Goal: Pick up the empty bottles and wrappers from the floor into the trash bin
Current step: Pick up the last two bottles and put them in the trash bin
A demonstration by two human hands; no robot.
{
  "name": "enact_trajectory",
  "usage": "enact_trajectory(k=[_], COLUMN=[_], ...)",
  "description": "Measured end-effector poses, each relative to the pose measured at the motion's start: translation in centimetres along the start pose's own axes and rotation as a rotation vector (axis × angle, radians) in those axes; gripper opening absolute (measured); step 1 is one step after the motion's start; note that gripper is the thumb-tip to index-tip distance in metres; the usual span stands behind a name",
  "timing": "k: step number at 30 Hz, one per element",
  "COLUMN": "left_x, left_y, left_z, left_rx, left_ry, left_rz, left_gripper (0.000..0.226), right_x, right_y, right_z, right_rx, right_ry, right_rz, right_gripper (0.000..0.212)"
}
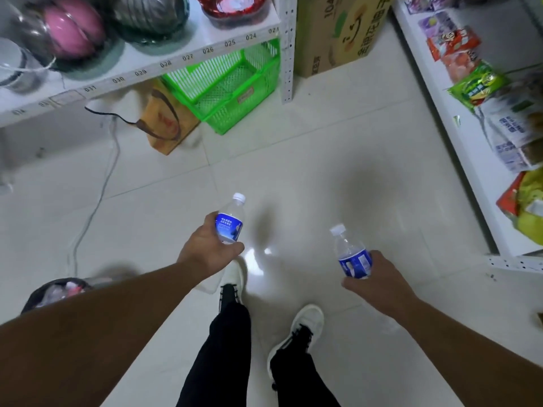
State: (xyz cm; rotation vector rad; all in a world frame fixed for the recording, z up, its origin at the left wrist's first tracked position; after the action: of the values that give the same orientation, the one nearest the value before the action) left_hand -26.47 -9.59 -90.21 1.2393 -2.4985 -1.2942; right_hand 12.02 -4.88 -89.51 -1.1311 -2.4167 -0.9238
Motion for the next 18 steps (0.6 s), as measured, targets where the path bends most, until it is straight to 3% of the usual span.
enact_trajectory(k=[8, 18], left_x=[6.0, 17.9], left_y=[-1.3, -0.9], left_z=[-1.5, -5.2], left_rx=[0.003, 0.028], left_ry=[0.057, 0.157], left_rz=[-0.119, -0.285], left_gripper=[0.064, 0.055], right_x=[-0.2, 3.4], right_y=[-3.1, -16.4], right_z=[0.3, -2.3], right_rx=[0.042, 0.162], right_ry=[-0.013, 0.01], right_rz=[-0.088, -0.197], right_gripper=[0.046, 0.046])
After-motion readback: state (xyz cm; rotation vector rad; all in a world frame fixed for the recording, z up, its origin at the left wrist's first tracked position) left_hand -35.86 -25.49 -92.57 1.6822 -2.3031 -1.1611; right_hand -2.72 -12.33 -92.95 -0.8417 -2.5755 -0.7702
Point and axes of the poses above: each hand's wrist, its own z-axis towards the middle knuckle, its own y-axis out of the back of the hand, x = y × z, the point moved 4 cm from there along z, towards the middle knuckle, and after that the axes turned 14 degrees about z, right-handed, at the moved point
